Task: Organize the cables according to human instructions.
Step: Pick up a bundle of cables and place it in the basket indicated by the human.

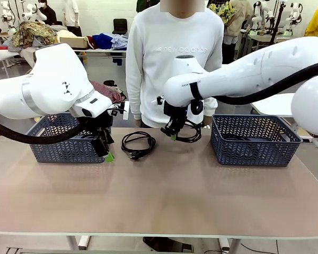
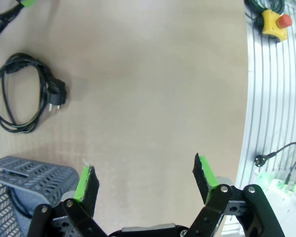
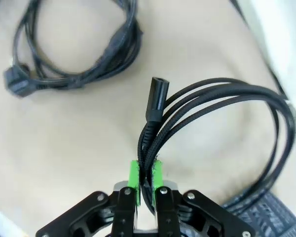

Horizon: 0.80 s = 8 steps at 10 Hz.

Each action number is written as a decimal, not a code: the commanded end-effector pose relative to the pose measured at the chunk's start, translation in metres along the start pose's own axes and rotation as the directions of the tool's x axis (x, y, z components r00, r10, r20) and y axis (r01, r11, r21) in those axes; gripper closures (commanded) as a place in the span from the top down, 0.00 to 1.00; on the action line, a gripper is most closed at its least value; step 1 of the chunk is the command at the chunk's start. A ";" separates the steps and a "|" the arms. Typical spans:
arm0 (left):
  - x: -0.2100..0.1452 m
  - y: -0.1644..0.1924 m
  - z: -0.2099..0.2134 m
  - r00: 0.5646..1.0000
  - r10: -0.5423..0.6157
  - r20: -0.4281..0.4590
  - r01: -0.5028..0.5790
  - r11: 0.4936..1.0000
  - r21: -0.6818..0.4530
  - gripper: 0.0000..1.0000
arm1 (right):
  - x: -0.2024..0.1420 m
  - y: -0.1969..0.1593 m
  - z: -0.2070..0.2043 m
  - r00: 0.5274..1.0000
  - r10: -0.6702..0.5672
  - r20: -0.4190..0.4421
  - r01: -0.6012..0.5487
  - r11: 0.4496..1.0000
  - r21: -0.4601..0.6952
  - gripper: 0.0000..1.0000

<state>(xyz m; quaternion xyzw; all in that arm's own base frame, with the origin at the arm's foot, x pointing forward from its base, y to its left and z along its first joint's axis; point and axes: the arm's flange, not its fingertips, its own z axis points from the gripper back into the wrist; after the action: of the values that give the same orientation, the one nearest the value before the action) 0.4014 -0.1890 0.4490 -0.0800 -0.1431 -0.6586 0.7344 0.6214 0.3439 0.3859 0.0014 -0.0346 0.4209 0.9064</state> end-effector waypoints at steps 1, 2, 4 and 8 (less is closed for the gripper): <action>-0.002 0.000 0.002 1.000 0.001 -0.006 -0.001 1.000 0.001 1.00 | -0.030 0.011 0.038 0.986 0.159 -0.045 -0.155 0.985 0.080 0.00; -0.002 0.000 0.002 1.000 0.001 -0.006 -0.001 1.000 0.001 1.00 | -0.043 0.015 0.056 0.964 0.259 -0.054 -0.251 0.960 0.124 0.00; -0.002 0.000 0.002 1.000 0.001 -0.006 -0.001 1.000 0.001 1.00 | -0.075 0.019 0.088 0.905 0.421 -0.054 -0.407 0.898 0.169 0.00; -0.002 0.000 0.002 1.000 0.001 -0.006 -0.001 1.000 0.001 1.00 | -0.150 -0.007 0.119 0.852 0.522 -0.043 -0.515 0.849 0.115 0.00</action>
<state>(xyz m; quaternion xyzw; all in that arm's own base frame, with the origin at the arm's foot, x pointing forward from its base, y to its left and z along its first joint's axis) 0.4015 -0.1889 0.4490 -0.0800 -0.1430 -0.6585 0.7346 0.5380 0.2442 0.5023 0.0222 0.0421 0.6380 0.7685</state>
